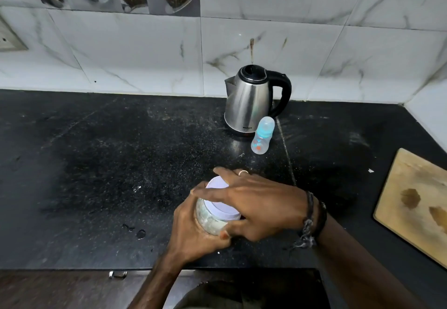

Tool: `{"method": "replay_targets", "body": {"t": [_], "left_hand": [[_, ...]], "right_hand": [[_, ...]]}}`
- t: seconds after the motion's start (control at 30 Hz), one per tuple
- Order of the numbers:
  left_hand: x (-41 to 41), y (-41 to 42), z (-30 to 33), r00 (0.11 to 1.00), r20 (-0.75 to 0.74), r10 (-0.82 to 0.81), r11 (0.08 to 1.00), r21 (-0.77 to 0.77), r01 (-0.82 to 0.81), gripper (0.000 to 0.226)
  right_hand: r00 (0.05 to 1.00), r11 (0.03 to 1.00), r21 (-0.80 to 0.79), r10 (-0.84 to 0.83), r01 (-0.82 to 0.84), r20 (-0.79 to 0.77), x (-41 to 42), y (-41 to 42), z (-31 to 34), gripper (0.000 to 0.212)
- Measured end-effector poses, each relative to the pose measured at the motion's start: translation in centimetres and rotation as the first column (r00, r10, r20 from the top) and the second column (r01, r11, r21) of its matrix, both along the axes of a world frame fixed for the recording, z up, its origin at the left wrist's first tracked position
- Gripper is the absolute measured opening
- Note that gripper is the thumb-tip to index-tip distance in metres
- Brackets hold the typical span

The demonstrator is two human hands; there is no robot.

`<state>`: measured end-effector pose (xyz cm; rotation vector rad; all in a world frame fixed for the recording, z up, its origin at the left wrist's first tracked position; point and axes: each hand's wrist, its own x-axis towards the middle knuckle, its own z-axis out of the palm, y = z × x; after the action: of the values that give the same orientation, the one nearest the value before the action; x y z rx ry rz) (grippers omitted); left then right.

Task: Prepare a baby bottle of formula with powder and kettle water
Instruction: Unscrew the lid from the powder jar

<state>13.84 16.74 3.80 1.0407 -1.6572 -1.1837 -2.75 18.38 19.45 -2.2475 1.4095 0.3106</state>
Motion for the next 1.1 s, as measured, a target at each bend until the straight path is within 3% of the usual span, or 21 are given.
{"method": "replay_targets", "body": {"t": [0.07,0.13,0.23,0.3,0.43,0.53,0.8,0.93,1.03,1.1], "left_hand": [[0.0,-0.2,0.1,1.0,-0.001,0.004,1.0,0.003,-0.004,0.097],[0.0,-0.1,0.3,1.0,-0.002,0.023,1.0,0.018,-0.023,0.1],[-0.2,0.3,0.3,1.0,0.017,0.0,1.0,0.023,-0.001,0.091],[-0.3,0.2,0.3,1.0,0.017,-0.026,0.999,0.043,0.026,0.09],[-0.7,0.1,0.9,1.0,0.023,-0.019,1.0,-0.009,0.02,0.095],[-0.5,0.0,0.8,1.0,0.01,-0.014,1.0,-0.023,0.014,0.097],[0.0,-0.5,-1.3,0.998,-0.055,-0.014,0.999,0.052,0.017,0.08],[0.1,-0.8,-1.9,0.993,-0.117,0.028,0.995,0.099,-0.016,0.085],[0.7,-1.8,-2.8,0.992,-0.11,0.069,0.994,0.095,-0.059,0.103],[1.0,-2.3,-3.0,0.992,-0.083,0.098,0.993,0.078,-0.091,0.104]], "right_hand": [[0.992,0.994,0.015,-0.108,0.107,0.063,0.0,0.0,0.4,0.096],[0.974,0.961,-0.168,-0.226,0.218,-0.028,0.4,0.0,0.8,0.094],[0.926,0.873,-0.418,-0.343,0.251,-0.159,1.5,-0.1,0.7,0.102],[0.921,0.888,-0.38,-0.345,0.259,-0.18,2.3,0.1,0.2,0.105],[0.955,0.908,-0.342,-0.285,0.24,-0.086,3.0,0.3,0.0,0.064],[0.976,0.933,-0.309,-0.211,0.183,-0.06,2.5,0.1,-0.4,0.051],[0.996,0.963,-0.254,-0.084,0.091,0.038,1.8,0.3,-2.0,0.056],[0.978,0.956,-0.291,0.016,0.046,0.207,0.4,-0.4,-3.3,0.063],[0.881,0.95,-0.267,-0.017,0.162,0.472,-0.9,-0.8,-3.5,0.066],[0.802,0.925,-0.248,-0.091,0.288,0.591,-2.0,-0.8,-3.7,0.068]]}}
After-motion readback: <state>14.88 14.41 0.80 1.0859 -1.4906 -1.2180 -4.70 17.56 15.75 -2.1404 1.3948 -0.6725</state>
